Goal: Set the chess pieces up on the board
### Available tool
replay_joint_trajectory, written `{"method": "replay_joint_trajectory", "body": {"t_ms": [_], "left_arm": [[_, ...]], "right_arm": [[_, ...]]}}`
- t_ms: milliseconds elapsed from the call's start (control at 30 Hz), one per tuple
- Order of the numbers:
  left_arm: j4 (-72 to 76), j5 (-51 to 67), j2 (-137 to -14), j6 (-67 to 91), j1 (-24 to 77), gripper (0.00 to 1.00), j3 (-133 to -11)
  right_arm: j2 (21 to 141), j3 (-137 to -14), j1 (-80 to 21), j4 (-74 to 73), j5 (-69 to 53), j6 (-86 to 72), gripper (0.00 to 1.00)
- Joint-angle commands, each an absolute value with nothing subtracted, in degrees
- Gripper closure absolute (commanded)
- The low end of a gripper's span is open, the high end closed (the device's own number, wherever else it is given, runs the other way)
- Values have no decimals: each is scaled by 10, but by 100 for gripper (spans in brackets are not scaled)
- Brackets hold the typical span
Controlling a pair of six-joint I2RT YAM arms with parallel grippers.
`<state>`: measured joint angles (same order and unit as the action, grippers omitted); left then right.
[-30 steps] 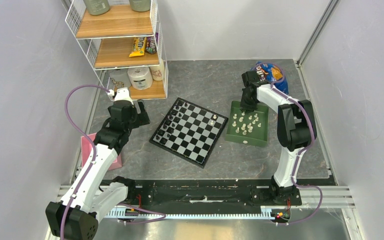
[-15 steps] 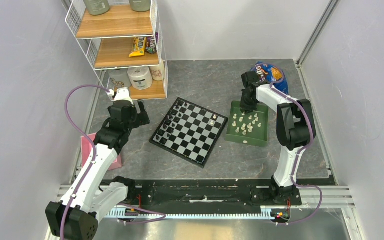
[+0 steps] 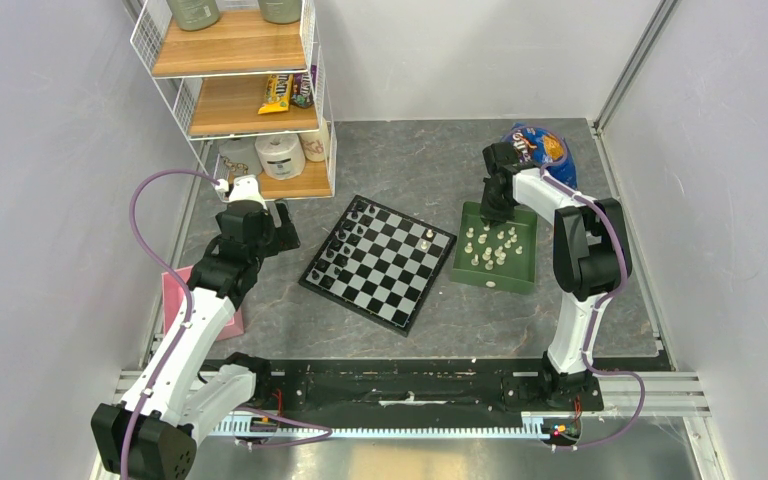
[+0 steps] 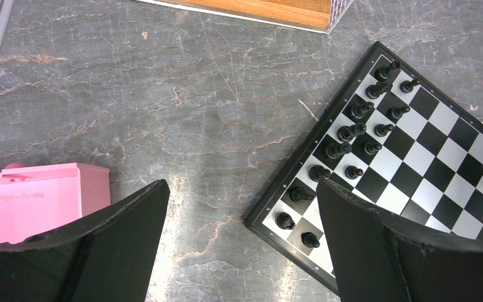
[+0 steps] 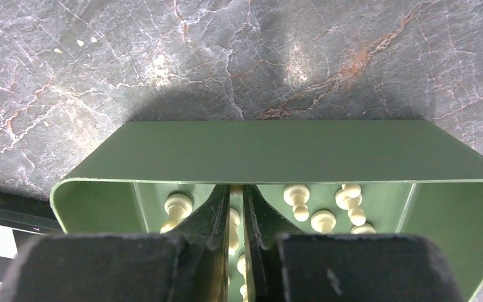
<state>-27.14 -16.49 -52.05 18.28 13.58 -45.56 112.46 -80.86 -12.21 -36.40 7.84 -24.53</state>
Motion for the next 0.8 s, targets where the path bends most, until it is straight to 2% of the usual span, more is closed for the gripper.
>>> {"method": "replay_joint_trajectory", "body": {"t_ms": [0,67,200,767], "left_arm": [[-261,-173,-512,164,134,5,-454],[-261,-172,-510,164,134,5,-454],[-261,-172,-510,164,134,5,-453],[-261,-172,-512,164,134,5,-454]], "right_arm": [[1122,-832,-120,-349,90,-238,88],[1118,-831,-120,-350,89,-236,94],[1106,-829,-121,-351,90,-232,98],[985,-804,-158,-400,60,-251,98]]}}
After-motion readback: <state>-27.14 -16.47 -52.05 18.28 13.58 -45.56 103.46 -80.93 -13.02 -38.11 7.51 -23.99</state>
